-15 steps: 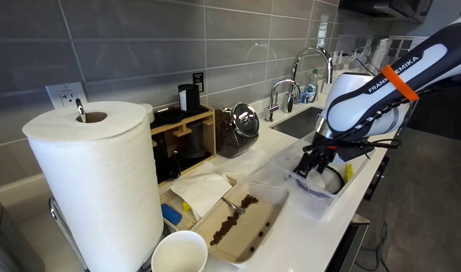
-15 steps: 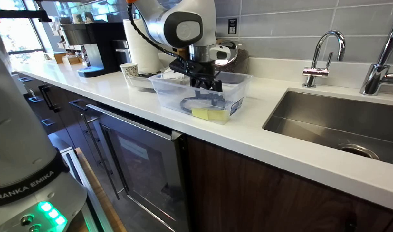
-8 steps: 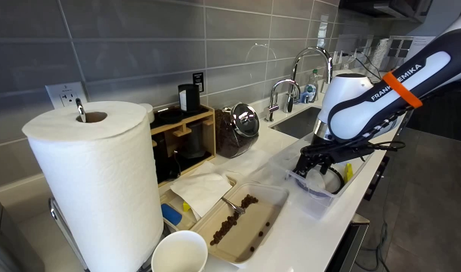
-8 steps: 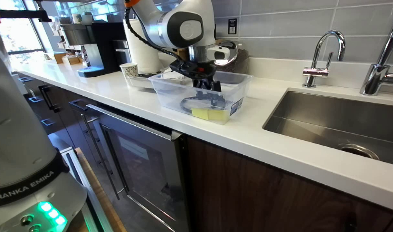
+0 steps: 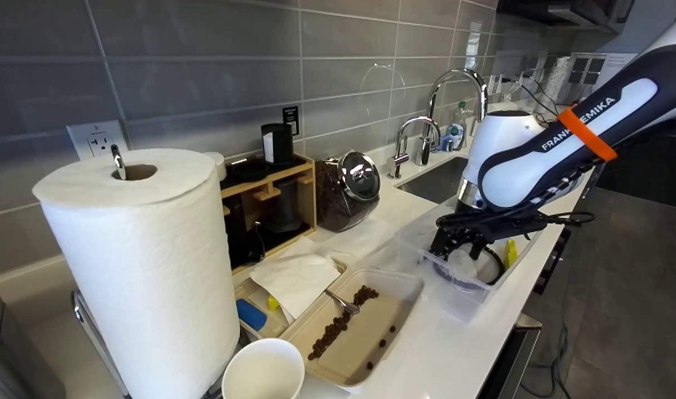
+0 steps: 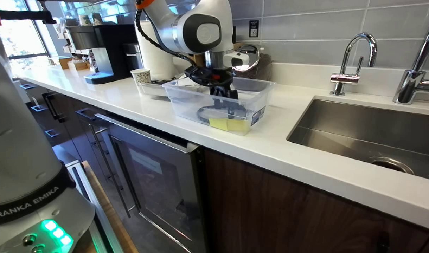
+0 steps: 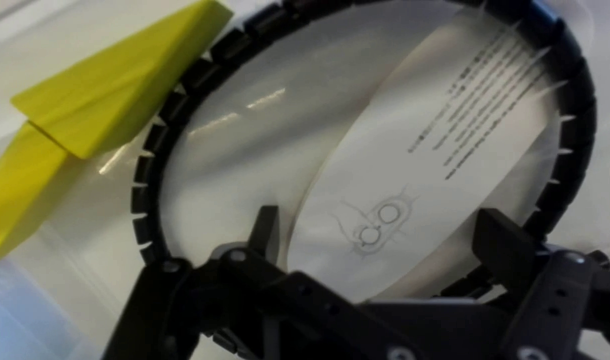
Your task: Pick up the white oval shaped paper from the tote and place it on the counter
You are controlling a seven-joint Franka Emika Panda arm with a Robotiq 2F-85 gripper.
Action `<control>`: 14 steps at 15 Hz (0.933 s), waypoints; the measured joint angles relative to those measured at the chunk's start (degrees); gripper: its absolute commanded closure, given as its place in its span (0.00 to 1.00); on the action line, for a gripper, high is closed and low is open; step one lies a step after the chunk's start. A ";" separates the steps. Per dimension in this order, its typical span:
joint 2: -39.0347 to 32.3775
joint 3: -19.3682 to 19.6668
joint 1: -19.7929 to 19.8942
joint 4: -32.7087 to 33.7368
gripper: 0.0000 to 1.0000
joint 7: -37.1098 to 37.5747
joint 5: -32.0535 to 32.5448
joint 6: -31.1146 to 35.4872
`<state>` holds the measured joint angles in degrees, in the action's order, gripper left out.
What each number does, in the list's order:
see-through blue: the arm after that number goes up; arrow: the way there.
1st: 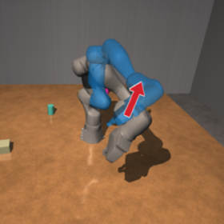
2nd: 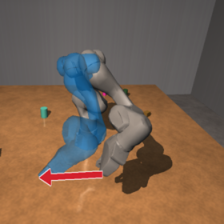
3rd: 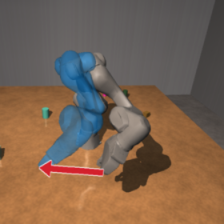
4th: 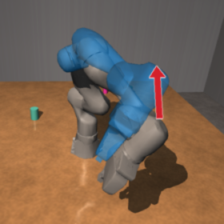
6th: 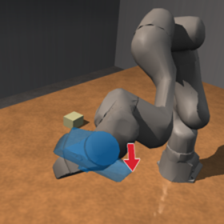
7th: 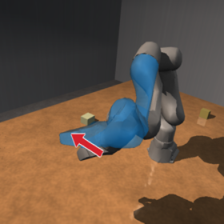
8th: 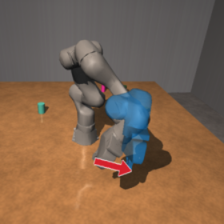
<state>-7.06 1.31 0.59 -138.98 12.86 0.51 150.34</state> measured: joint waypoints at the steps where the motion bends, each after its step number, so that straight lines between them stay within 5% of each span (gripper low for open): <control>1: -0.14 -0.02 -0.09 0.04 0.00 0.29 0.00 0.00; 4: -0.69 -0.02 -0.33 0.16 0.02 1.37 0.00 0.00; 5: -0.90 -0.02 -0.41 0.22 0.21 1.74 0.00 0.00; 14: -1.92 0.25 -0.86 0.39 0.84 2.32 0.00 -0.04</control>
<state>-8.98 1.56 -0.26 -138.58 15.18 0.51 150.30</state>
